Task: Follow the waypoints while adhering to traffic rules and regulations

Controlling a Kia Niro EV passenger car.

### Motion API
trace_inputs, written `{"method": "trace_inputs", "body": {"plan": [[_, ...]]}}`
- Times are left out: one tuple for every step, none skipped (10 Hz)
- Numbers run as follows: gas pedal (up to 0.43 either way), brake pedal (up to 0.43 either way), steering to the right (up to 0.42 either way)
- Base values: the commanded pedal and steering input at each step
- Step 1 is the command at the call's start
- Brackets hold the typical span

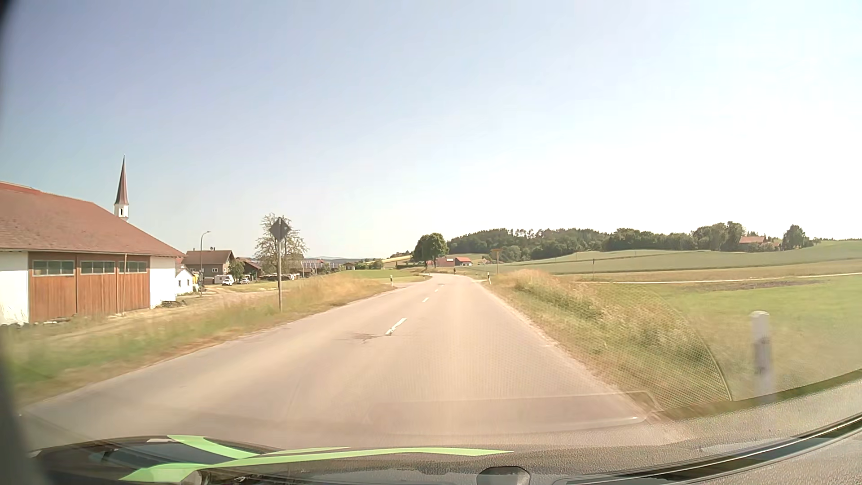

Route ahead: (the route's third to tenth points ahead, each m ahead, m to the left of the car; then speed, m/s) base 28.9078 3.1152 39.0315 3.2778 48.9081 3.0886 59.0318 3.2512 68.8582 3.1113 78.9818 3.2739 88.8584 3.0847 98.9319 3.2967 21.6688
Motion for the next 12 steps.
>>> {"method": "trace_inputs", "body": {"plan": [[0.0,0.0,0.0],[0.0,0.0,0.0],[0.0,0.0,0.0],[0.0,0.0,0.0],[0.0,0.0,0.0],[0.0,0.0,0.0],[0.0,0.0,0.0],[0.0,0.0,0.0],[0.0,0.0,0.001],[0.0,0.0,0.001],[0.0,0.0,0.001],[0.0,0.0,0.001]]}}
